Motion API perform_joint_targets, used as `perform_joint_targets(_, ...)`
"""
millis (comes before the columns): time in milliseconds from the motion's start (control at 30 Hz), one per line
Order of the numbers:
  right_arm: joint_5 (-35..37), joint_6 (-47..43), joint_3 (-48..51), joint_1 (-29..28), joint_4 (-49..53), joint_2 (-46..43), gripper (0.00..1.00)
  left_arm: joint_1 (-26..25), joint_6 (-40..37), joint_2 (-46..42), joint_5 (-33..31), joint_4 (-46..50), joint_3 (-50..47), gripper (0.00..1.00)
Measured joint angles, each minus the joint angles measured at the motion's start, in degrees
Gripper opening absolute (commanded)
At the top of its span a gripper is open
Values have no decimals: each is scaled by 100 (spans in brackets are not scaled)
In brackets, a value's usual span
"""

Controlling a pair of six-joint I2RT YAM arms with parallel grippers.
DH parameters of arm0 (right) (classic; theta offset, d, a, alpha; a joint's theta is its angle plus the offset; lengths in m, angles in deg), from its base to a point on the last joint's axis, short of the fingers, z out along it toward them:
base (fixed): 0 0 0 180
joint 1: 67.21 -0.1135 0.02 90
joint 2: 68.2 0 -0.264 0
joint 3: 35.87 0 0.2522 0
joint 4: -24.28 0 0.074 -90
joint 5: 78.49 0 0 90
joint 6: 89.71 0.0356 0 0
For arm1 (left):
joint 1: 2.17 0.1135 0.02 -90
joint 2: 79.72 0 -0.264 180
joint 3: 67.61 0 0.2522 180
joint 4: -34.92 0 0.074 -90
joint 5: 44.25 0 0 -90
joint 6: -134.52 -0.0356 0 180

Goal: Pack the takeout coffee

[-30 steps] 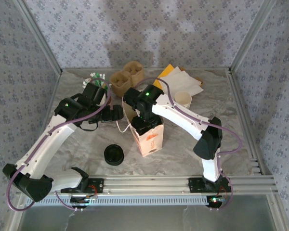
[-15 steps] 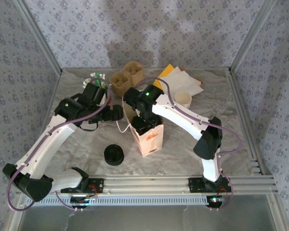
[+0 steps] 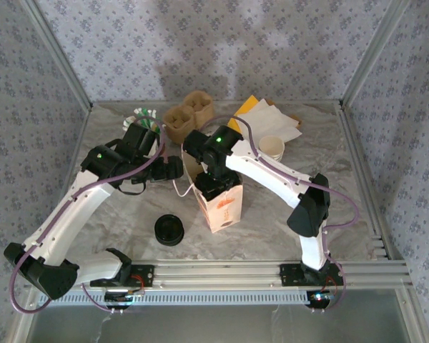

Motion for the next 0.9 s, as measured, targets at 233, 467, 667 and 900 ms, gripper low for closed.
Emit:
perform_joint_targets(233,0,0,31,0,-17,-9,70,-9,0,0,0,2,0,96)
perform_joint_targets(467,0,2,92,0,-39,-13,70,-9,-2,0,0,2,0,96)
perform_joint_targets(667,-2,0,212,9,-116,-22,70,-9,-2,0,-2,9,0,96)
perform_joint_targets(900,-20,0,378,57,-227,-52,70,-9,-2,0,-2,52,0,96)
